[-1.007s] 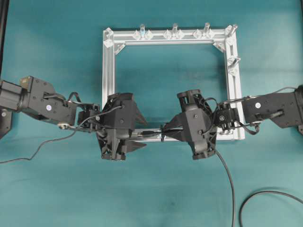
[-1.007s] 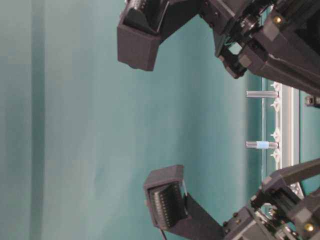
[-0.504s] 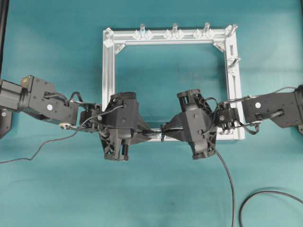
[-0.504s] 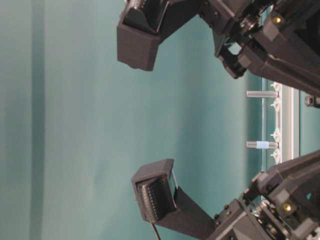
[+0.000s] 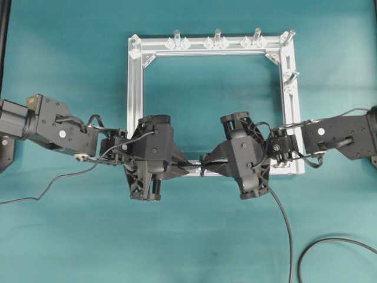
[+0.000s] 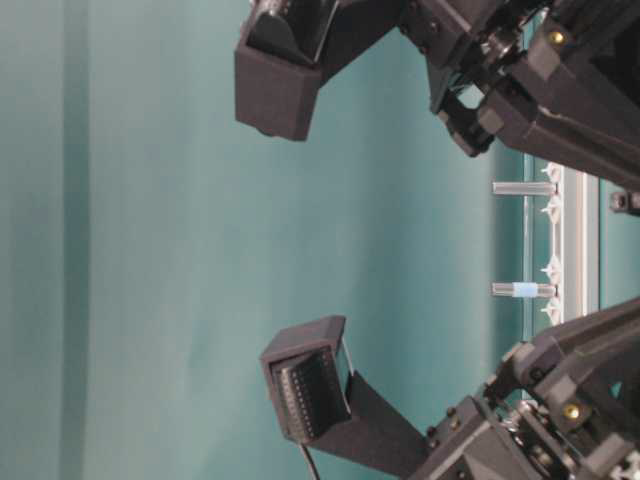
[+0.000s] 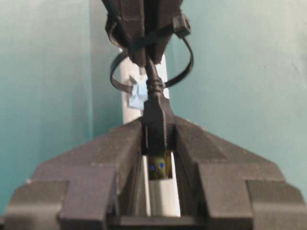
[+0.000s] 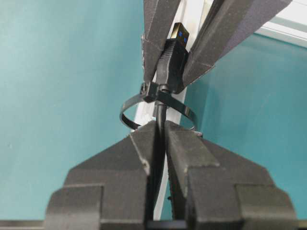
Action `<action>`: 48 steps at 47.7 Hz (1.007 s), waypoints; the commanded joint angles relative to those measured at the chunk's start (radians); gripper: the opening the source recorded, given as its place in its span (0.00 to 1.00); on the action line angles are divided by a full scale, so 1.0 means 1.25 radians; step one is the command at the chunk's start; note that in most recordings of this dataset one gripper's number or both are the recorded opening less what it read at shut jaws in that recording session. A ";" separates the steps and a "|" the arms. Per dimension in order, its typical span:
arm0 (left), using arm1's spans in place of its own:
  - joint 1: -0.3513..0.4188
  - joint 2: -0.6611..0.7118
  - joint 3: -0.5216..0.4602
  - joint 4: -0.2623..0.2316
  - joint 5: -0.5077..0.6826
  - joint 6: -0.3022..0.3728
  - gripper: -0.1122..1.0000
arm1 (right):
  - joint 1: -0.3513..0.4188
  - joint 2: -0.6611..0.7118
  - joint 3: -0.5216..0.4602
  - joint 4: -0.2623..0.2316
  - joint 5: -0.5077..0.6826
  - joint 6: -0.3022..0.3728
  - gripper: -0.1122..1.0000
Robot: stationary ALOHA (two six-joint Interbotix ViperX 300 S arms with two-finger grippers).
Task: Insert the wire through the string loop located in the center.
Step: 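Close the left gripper on the USB plug past the loop, then open the right gripper and pull the cable leftward with the left gripper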
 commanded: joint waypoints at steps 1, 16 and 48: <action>-0.001 -0.023 -0.022 0.002 -0.009 -0.002 0.27 | -0.002 -0.011 -0.006 -0.005 -0.025 -0.002 0.16; -0.005 -0.023 -0.025 0.002 -0.009 -0.004 0.27 | -0.002 -0.011 -0.002 -0.026 -0.009 -0.001 0.16; -0.009 -0.023 -0.028 0.002 -0.005 -0.005 0.27 | 0.000 -0.016 -0.012 -0.025 0.055 0.002 0.54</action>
